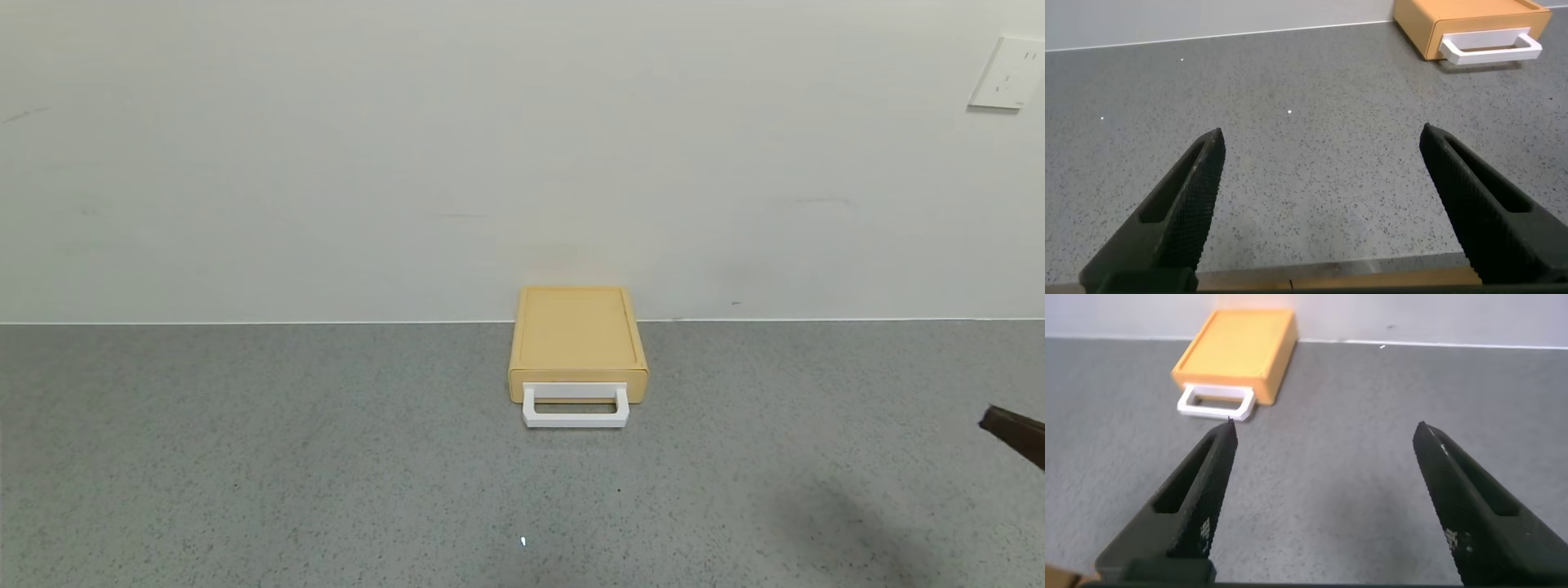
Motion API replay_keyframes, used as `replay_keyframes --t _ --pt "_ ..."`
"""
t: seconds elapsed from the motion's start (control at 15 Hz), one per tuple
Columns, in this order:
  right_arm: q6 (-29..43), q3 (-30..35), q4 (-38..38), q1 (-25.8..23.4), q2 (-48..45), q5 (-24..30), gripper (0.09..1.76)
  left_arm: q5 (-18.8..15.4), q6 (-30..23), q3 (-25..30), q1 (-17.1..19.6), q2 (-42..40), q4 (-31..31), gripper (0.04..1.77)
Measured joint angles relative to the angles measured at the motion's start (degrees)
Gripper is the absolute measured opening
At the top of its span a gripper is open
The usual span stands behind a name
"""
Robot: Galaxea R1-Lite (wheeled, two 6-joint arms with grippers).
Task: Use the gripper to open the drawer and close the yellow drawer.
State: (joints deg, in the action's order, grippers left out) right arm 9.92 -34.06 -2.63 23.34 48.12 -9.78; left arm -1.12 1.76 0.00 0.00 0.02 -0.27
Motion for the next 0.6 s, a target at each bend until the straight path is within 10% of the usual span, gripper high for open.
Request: replay_keyframes --t 0.6 --pt "-9.26 1.97 2.22 -16.79 -20.83 -6.73 1.67 0.00 0.00 0.00 0.00 0.00 -0.02 1.72"
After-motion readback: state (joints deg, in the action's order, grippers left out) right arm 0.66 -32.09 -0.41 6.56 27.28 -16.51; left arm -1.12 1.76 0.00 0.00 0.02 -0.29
